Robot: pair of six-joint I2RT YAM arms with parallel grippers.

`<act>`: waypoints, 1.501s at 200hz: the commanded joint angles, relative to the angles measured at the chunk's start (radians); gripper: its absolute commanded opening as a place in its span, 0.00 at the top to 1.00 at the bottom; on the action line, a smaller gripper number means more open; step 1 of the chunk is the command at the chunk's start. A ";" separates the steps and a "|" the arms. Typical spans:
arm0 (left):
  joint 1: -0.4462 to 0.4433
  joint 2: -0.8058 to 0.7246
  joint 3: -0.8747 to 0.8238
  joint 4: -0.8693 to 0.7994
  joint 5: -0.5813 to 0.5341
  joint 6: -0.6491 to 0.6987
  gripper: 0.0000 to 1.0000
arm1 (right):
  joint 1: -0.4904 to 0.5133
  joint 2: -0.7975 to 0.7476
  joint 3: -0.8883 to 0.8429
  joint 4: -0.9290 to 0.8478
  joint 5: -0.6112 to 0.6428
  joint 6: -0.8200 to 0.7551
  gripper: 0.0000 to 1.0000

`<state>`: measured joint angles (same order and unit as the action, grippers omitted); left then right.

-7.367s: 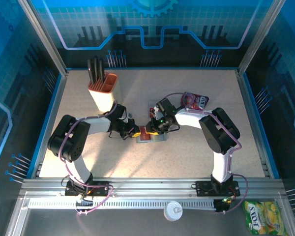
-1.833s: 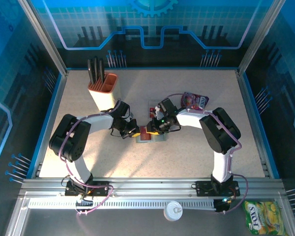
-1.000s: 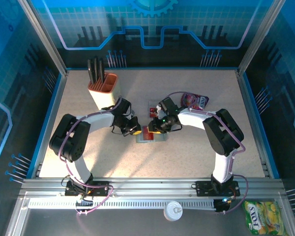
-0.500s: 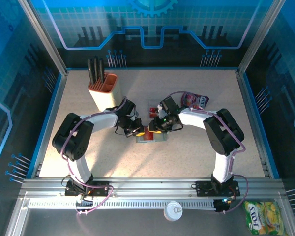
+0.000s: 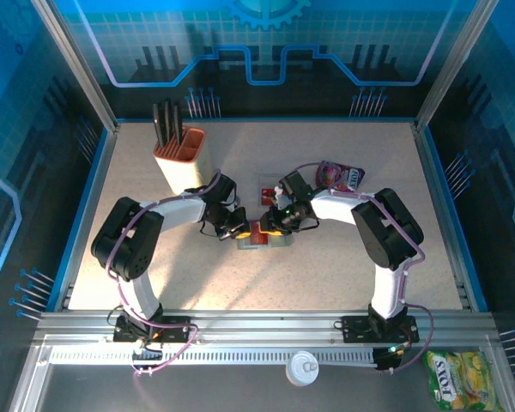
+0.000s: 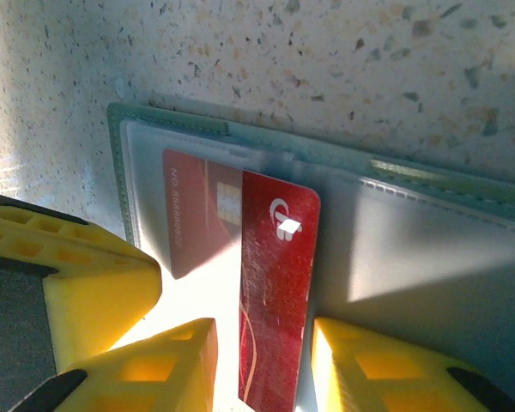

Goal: Take the credit cards out of the card holder

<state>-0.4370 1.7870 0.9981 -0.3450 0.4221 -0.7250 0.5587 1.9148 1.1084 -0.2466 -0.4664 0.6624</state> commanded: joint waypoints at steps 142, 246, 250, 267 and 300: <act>0.001 0.030 0.007 -0.036 -0.014 0.032 1.00 | -0.017 -0.002 -0.034 0.072 -0.078 0.040 0.75; 0.008 0.019 0.005 -0.045 -0.019 0.039 1.00 | -0.044 -0.060 -0.071 0.042 -0.046 0.015 0.86; 0.010 0.019 0.005 -0.047 -0.019 0.040 1.00 | -0.044 -0.063 -0.071 0.038 -0.044 0.013 0.87; 0.014 0.015 0.005 -0.048 -0.019 0.046 1.00 | -0.053 -0.083 -0.076 0.023 -0.040 0.003 0.88; 0.020 0.011 0.008 -0.050 -0.016 0.047 1.00 | -0.070 -0.123 -0.081 -0.009 -0.028 -0.015 0.91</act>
<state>-0.4297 1.7973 0.9985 -0.3470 0.4229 -0.7029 0.5102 1.8423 1.0443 -0.2092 -0.5140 0.6769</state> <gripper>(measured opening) 0.051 0.097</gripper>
